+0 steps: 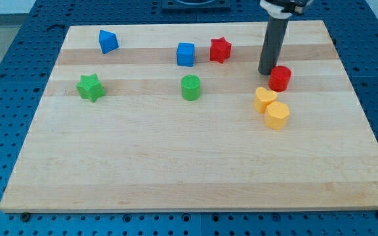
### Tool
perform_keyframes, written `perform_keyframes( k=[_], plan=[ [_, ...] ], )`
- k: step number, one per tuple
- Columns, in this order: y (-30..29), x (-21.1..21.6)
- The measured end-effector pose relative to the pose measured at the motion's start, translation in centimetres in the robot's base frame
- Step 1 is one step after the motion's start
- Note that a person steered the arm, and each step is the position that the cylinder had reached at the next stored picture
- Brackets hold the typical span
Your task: Slide the red circle towards the center right
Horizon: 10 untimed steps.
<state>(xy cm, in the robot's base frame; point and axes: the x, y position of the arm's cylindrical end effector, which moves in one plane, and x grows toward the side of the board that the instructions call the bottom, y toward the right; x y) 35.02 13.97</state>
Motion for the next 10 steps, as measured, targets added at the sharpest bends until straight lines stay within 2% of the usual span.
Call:
perform_keyframes(
  k=[5,7,9,10],
  plan=[
    [2.0,3.3],
    [2.9,3.0],
    [3.6,5.7],
    [3.4,4.9]
  ],
)
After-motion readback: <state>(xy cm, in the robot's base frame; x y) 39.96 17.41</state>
